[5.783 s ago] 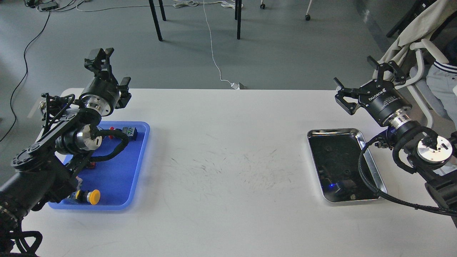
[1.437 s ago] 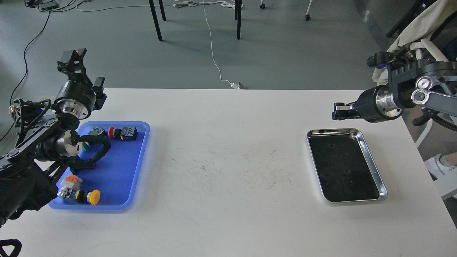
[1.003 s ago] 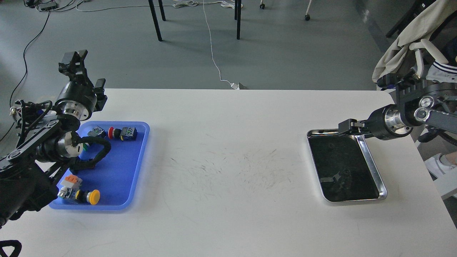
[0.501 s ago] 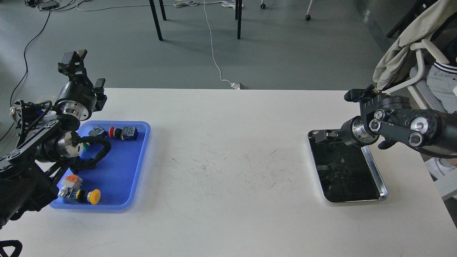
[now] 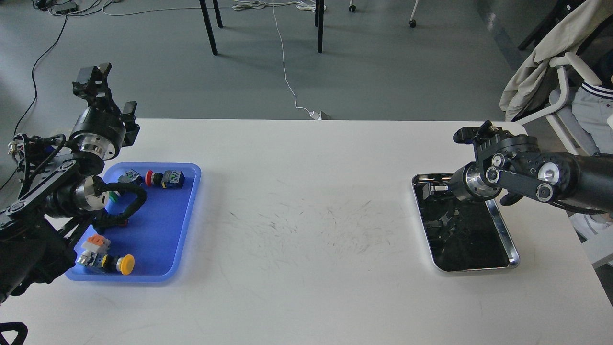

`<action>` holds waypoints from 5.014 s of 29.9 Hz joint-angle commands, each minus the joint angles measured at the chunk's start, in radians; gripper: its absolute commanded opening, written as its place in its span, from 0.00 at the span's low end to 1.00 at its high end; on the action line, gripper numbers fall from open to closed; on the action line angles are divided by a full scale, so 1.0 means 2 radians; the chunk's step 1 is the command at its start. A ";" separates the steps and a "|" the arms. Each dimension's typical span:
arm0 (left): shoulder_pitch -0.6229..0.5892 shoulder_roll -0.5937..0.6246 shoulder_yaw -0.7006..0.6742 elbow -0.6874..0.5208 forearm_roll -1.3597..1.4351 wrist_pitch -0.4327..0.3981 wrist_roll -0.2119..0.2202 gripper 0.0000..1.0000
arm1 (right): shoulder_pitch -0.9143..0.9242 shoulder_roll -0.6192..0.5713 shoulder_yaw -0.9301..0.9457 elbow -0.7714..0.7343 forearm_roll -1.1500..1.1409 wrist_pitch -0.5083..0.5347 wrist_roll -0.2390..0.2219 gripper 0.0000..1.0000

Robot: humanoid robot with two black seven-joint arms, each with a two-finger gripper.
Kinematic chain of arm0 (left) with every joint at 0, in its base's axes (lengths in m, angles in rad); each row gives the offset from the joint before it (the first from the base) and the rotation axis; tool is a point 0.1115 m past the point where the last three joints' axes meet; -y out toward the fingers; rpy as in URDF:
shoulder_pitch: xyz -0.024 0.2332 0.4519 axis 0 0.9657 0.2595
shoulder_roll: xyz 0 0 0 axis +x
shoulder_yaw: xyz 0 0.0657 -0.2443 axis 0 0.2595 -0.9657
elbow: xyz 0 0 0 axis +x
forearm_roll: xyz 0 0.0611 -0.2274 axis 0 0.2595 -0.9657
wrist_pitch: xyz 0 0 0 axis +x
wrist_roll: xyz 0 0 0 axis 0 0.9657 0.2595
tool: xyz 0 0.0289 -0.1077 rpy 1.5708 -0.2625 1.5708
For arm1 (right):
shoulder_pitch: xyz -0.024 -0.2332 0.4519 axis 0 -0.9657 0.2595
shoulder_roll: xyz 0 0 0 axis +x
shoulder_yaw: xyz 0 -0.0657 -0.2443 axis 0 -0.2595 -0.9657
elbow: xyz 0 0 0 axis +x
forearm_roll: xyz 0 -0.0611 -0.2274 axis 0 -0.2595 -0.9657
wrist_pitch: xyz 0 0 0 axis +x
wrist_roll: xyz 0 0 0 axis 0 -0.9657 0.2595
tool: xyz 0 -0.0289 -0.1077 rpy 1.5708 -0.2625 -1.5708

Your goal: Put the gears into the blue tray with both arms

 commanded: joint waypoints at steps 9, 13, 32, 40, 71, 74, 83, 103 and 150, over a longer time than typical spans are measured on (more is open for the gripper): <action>0.000 0.000 -0.001 0.000 0.000 0.000 0.000 0.98 | 0.001 0.000 -0.001 -0.007 0.000 0.000 0.001 0.20; 0.000 0.000 -0.001 0.000 0.000 0.000 0.000 0.98 | 0.002 0.000 -0.001 -0.011 0.000 0.000 0.001 0.02; 0.000 0.000 -0.001 0.000 -0.002 -0.001 0.000 0.98 | 0.044 0.088 0.163 0.035 0.044 -0.007 0.002 0.01; 0.000 0.003 -0.001 0.000 -0.005 -0.001 -0.001 0.98 | -0.011 0.198 0.194 -0.053 0.068 -0.050 0.007 0.01; 0.000 0.007 -0.003 0.000 -0.006 -0.001 -0.001 0.98 | -0.104 0.198 0.172 0.032 0.134 -0.116 0.018 0.39; 0.000 0.005 -0.002 0.000 -0.006 -0.001 -0.001 0.98 | -0.104 0.198 0.173 0.032 0.135 -0.132 0.017 0.89; 0.000 0.008 -0.003 0.000 -0.006 0.003 0.006 0.98 | -0.091 0.198 0.215 0.003 0.137 -0.131 0.017 0.97; 0.008 0.074 0.041 -0.134 0.087 -0.003 0.063 0.98 | -0.191 0.072 0.611 0.018 0.238 -0.035 0.033 0.98; 0.048 -0.084 0.280 -0.031 0.908 0.060 0.060 0.63 | -0.457 -0.066 0.779 -0.042 0.522 0.000 0.076 0.98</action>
